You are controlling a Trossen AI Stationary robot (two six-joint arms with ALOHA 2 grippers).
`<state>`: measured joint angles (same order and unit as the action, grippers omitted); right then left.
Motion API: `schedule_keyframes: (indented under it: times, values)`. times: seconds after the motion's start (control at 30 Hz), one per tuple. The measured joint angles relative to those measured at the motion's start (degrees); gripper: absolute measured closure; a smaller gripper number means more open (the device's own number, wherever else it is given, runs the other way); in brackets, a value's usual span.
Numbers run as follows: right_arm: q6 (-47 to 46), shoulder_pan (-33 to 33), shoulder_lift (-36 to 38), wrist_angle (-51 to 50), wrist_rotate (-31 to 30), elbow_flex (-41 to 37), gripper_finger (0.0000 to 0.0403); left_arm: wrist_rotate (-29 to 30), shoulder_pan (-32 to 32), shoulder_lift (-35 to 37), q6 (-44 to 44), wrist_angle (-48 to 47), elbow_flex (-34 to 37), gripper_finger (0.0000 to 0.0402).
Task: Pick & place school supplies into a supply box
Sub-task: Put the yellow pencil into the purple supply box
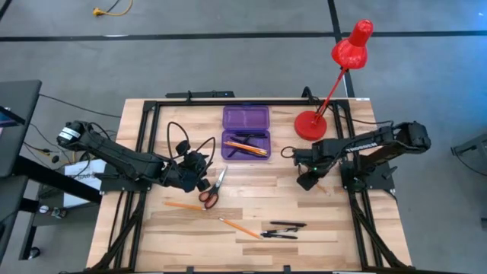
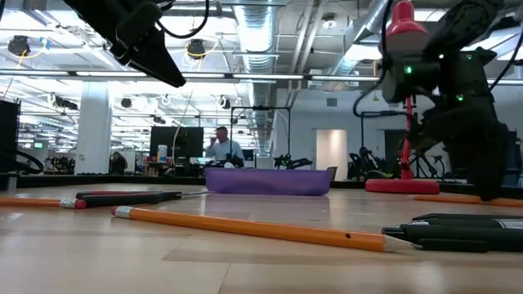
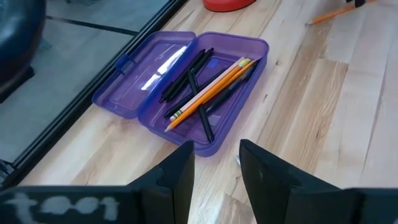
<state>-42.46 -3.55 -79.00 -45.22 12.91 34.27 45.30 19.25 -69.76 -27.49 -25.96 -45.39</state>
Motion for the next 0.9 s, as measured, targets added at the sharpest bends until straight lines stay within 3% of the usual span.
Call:
schedule_keyframes:
  times: [0.2,0.43,0.67,0.9]
  values:
    - [-3.51,5.04,-1.17,6.78,-0.01,0.18,0.0347,0.19,0.0,0.01,0.01,0.22,-0.01,0.0284]
    - [-2.6,9.62,-6.0,7.12,-0.83,3.82,0.0386,0.38,0.0,0.02,0.01,0.65,-0.01,0.0284]
    - [3.96,11.63,-14.3,9.25,-2.42,14.22,0.039,0.16,0.0,0.02,0.02,2.18,0.01,0.0284]
    - [14.99,11.27,-25.25,6.63,-4.86,29.33,0.039,-0.07,0.0,0.02,0.04,3.28,-0.01,0.0284]
